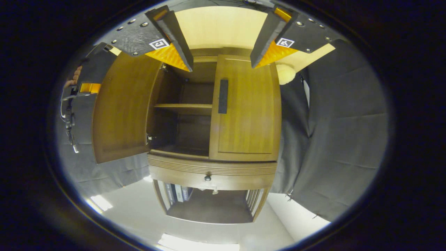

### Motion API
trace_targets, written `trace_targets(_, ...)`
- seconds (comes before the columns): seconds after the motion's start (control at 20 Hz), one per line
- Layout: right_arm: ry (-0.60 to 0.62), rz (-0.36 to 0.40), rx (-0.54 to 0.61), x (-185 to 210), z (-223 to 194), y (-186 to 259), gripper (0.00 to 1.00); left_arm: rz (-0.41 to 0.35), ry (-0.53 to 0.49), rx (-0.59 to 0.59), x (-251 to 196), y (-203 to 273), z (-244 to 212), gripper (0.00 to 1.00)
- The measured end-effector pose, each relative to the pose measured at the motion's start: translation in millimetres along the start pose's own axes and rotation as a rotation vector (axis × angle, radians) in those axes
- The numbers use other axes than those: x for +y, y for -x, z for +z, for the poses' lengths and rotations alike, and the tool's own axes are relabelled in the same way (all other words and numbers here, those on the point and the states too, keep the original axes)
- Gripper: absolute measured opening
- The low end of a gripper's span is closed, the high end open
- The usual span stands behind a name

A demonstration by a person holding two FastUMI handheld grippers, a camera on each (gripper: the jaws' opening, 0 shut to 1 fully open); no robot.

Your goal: Open the right door of the double-door shoe cabinet with the right hand, and open the left door with the left hand.

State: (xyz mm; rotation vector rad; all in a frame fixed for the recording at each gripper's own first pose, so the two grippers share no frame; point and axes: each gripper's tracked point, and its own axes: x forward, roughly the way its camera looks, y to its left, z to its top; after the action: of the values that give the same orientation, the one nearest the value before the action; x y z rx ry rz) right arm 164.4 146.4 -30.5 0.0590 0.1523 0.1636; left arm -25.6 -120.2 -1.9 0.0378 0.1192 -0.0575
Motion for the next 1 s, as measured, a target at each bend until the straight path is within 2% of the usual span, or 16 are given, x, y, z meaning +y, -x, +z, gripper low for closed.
trace_targets(0.05,-0.013,0.024,-0.003,2.2,1.4,-0.2,0.0,-0.005,0.0,-0.001,-1.7,-3.3,0.7,0.95)
trace_targets(0.1,-0.027,0.058,-0.01,7.7,1.6,1.9,0.0,-0.011,0.001,-0.005,-3.5,-6.0,2.2,0.95)
trace_targets(0.15,-0.024,0.075,-0.022,10.5,3.7,1.1,0.06,-0.019,0.002,-0.004,-5.8,-8.5,0.8,0.95)
trace_targets(0.25,0.018,0.083,-0.036,6.4,6.9,-2.2,0.07,-0.02,-0.003,0.008,-7.2,-9.9,-3.3,0.95)
trace_targets(0.3,0.035,0.084,-0.038,3.7,6.8,-2.1,0.11,-0.019,-0.004,0.012,-7.9,-10.3,-4.1,0.95)
trace_targets(0.75,0.013,0.092,-0.022,7.2,2.4,12.5,0.1,-0.015,0.003,0.021,-7.8,-14.2,-4.7,0.95)
trace_targets(0.8,0.005,0.091,-0.025,6.9,2.5,17.6,0.09,-0.014,0.004,0.022,-8.5,-15.5,-3.6,0.95)
trace_targets(0.85,-0.003,0.083,-0.033,4.8,4.3,21.1,0.0,-0.01,0.001,0.024,-7.6,-16.6,-5.3,0.95)
trace_targets(0.9,-0.006,0.073,-0.036,2.5,5.2,24.2,0.0,-0.007,-0.002,0.024,-7.3,-17.7,-4.4,0.95)
trace_targets(0.95,0.001,0.056,-0.032,-2.8,5.1,25.9,0.07,-0.008,0.001,0.025,-6.9,-20.7,-3.9,0.95)
trace_targets(1.0,0.01,0.034,-0.032,-9.5,3.4,28.0,0.07,-0.012,0.01,0.025,-8.3,-22.3,-4.3,0.95)
